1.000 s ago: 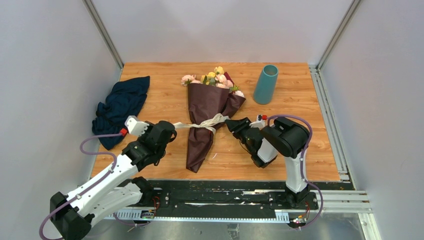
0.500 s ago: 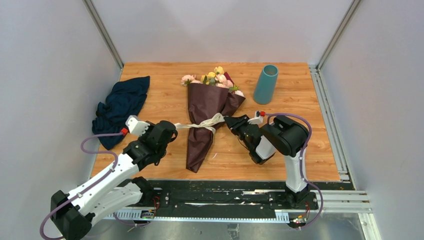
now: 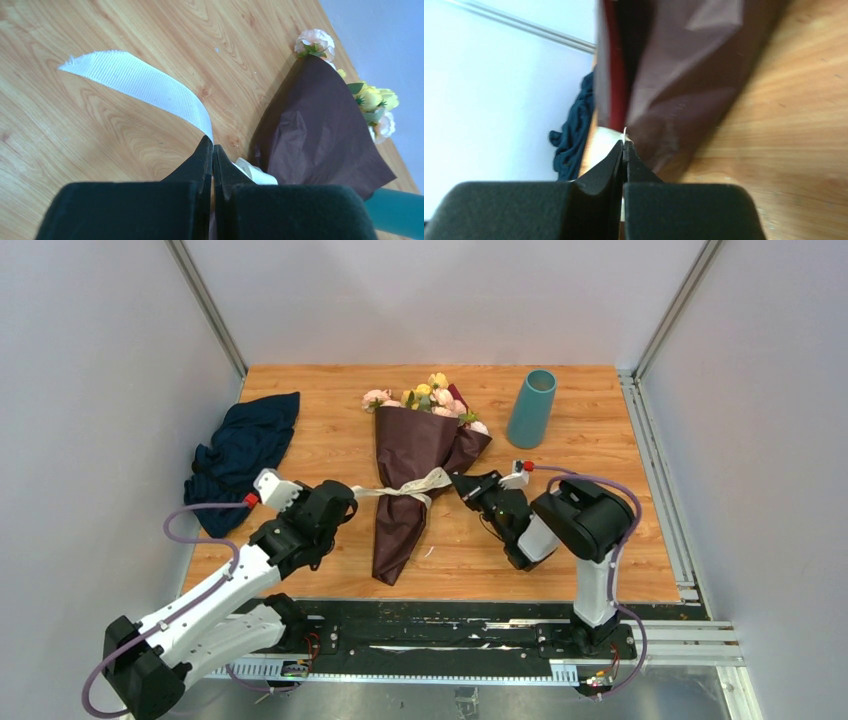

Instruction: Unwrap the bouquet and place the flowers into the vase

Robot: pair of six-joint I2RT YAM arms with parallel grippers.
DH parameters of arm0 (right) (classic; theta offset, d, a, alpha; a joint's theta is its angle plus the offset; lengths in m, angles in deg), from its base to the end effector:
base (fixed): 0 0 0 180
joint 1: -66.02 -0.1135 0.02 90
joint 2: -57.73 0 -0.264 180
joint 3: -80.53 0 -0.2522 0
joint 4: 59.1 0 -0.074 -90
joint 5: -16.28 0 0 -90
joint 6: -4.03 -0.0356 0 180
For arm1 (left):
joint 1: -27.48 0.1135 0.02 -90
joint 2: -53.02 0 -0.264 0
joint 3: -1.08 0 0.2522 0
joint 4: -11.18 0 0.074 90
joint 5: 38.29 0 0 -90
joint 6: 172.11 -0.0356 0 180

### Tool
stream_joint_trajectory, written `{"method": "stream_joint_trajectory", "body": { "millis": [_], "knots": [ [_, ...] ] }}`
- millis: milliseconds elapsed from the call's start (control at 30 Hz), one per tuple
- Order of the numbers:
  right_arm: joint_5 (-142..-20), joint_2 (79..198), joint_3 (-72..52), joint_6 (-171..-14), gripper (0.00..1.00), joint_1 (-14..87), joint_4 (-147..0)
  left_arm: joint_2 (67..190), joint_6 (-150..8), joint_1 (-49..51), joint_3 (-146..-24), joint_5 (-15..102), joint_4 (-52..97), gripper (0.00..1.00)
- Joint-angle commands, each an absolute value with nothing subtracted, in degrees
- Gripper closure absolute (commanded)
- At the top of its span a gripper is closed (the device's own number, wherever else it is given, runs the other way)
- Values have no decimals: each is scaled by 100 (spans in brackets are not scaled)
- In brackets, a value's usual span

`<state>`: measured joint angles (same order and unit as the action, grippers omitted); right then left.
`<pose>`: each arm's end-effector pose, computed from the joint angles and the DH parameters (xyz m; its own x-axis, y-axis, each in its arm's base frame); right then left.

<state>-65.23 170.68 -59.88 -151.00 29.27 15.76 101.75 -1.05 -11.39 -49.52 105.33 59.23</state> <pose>0.2470 0.1779 0.1178 -0.4204 0.8051 -0.4185 -0.2189 0.3576 0.9078 0.1455 -0.0805 0.2515 -0.0263 -0.7314 -0.6814 -0.5645 0.5734 -0.5937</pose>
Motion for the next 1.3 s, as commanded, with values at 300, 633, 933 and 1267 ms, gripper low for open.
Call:
{"method": "stream_joint_trajectory", "body": {
  "millis": [300, 633, 933, 1267],
  "knots": [
    [-6595, 14763, -7080, -14542, 100, 2859, 1585, 10433, -1928, -1160, -5767, 11611, 5751, 100],
    [-6273, 11351, -7029, -13223, 100, 2999, -1772, 10831, -2660, -498, -6265, 11806, 6131, 100],
    [-6533, 8884, -6376, -12261, 100, 4084, -5095, 10610, -2921, 368, -6256, 11780, 6359, 100],
    [-7717, 8342, -5521, -11951, 100, 6034, -6745, 9528, -3000, 586, -6212, 11996, 7006, 100]
  ]
}}
